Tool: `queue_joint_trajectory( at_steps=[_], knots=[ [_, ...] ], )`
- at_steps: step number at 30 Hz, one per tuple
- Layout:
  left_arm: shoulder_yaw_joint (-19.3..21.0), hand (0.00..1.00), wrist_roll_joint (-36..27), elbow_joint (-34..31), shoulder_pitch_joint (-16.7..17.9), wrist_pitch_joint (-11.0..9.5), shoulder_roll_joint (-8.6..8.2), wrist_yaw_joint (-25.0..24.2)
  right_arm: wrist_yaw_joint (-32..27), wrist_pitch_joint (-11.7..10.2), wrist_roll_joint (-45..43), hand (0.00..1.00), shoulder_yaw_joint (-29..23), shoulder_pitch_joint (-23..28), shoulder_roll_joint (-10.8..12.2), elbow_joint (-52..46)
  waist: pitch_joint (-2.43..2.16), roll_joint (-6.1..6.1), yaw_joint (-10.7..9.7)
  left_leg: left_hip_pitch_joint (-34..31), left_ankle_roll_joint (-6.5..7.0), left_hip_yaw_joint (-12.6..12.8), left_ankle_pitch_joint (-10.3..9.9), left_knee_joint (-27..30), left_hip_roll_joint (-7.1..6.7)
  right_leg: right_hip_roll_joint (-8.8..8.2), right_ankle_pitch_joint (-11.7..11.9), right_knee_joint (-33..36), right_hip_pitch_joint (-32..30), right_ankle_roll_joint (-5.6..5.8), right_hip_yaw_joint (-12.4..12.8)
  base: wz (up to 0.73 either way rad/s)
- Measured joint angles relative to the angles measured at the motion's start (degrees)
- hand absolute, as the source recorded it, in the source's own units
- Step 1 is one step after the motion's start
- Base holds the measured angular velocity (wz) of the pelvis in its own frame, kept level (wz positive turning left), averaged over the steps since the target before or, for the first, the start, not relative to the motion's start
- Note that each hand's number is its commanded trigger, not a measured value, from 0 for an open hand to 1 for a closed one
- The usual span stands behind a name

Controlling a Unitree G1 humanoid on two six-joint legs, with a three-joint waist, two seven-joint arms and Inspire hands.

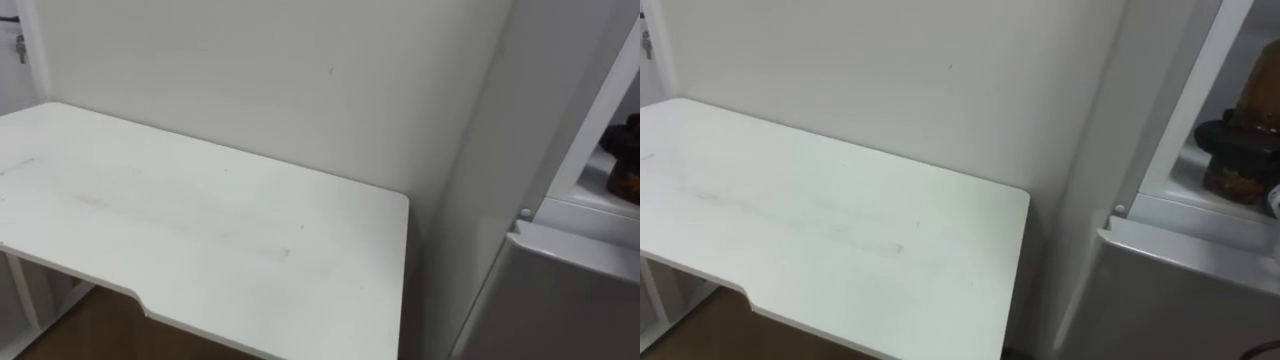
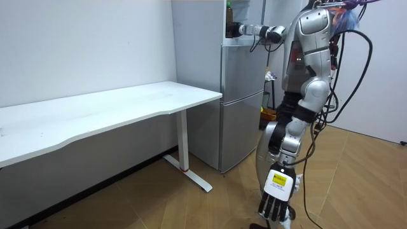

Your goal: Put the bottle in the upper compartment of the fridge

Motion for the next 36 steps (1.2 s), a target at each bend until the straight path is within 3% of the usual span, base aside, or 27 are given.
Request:
queue_joint_trajectory(
  at_steps=[1,2,3,17,32,36],
  knots=[
    [0.0,0.00,0.0,0.0,0.0,0.0,0.10,-0.1,0.0,0.0,0.0,0.60,0.0,0.0,0.0,0.2,-0.02,-0.03,0.1,0.0,0.00,0.0,0.0,0.0,0.00,0.00,0.0,0.0,0.0,0.00,0.0,0.00],
    [0.0,0.00,0.0,0.0,0.0,0.0,0.15,-0.1,0.0,0.0,0.0,0.08,0.0,-0.1,0.0,0.3,-0.02,-0.03,0.2,0.0,0.00,0.0,0.0,0.0,0.00,0.00,0.0,0.0,0.1,0.00,0.0,0.00],
    [0.0,0.00,0.0,0.0,0.0,0.0,0.24,-0.2,0.0,0.0,0.0,0.00,0.0,-0.3,0.0,0.8,-0.02,-0.03,0.3,0.1,0.00,0.0,0.0,0.0,0.00,0.00,0.0,0.0,0.1,0.00,0.0,0.00],
    [0.0,0.00,0.0,0.0,0.0,-0.1,1.27,-1.3,1.6,-0.2,-0.1,0.00,2.0,-0.9,-0.3,2.5,0.53,0.11,0.6,0.3,0.00,0.0,0.0,-0.1,-0.03,0.00,0.0,0.0,0.3,0.00,0.0,0.00],
    [0.0,0.00,0.0,0.0,-0.5,0.0,1.26,-1.3,2.4,-0.2,-0.1,0.00,2.2,-0.9,-1.0,2.5,0.32,0.26,0.7,0.0,-0.01,0.0,0.0,0.0,-0.02,0.00,0.0,-0.1,-0.1,0.00,0.0,0.00],
    [0.0,0.00,0.0,0.0,-1.0,0.0,1.25,-1.3,3.0,-0.2,-0.3,0.00,2.2,-0.9,-1.1,2.5,0.03,0.75,0.5,0.0,-0.01,0.0,0.0,0.0,-0.03,0.00,0.0,-0.1,0.0,0.00,0.0,0.00]
  ],
)
